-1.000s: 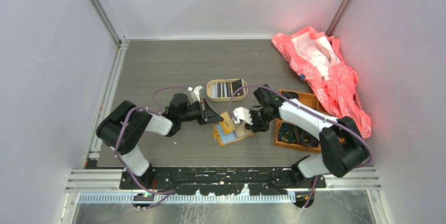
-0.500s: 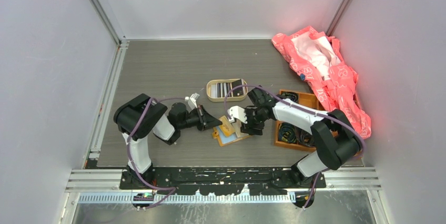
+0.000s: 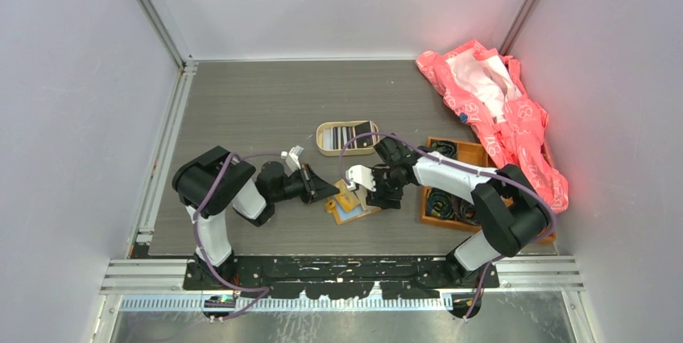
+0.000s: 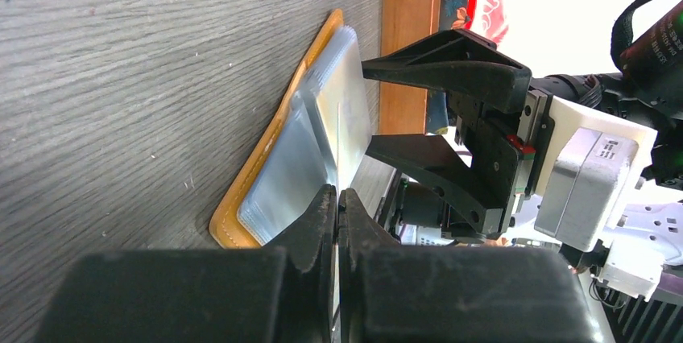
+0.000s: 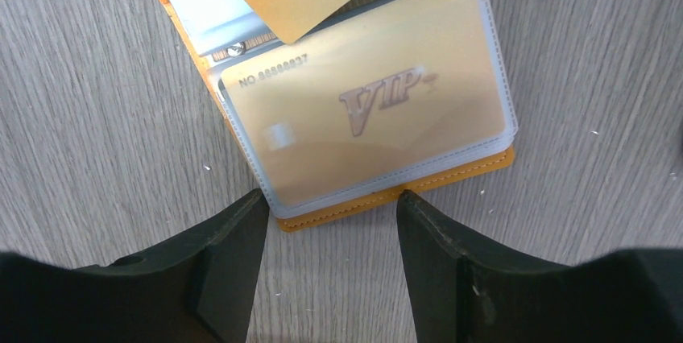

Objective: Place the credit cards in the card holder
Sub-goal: Insert the credit card into the card holder.

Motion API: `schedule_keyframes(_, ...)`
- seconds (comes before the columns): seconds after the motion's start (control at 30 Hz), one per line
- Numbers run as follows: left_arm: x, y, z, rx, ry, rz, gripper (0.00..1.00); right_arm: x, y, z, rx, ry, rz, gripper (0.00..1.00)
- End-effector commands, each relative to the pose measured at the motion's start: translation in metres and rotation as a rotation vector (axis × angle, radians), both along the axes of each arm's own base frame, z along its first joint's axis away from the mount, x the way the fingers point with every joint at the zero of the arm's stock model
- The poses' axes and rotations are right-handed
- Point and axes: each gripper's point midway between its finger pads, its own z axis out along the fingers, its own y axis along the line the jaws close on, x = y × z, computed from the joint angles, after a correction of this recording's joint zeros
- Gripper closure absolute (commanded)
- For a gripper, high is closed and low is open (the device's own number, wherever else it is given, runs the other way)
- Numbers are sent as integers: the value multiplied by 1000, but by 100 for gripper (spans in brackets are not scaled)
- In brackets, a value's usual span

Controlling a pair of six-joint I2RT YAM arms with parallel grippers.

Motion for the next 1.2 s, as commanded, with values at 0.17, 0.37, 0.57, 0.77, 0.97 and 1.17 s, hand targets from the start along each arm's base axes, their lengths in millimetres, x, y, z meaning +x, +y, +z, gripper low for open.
schedule_keyframes(0.17,4,-9,30,-82,-80,-5,100,9,4,0,-13,-22,-2,41)
schedule_keyframes(0.37,3,-13,21,-57,-68,-5,100,8,4,0,-15,-24,2,41)
schedule_keyframes(0.57,3,-11,10,-17,-46,10,100,8,4,0,-16,-23,2,42)
schedule_keyframes(0.77,3,-8,4,40,-37,20,100,8,4,-1,-19,-22,2,42)
schedule_keyframes(0.97,1,-12,2,53,-33,6,100,8,4,-1,-20,-22,1,42)
schedule_keyframes(1.17,1,-15,0,55,-26,7,100,8,5,-1,-19,-21,4,42)
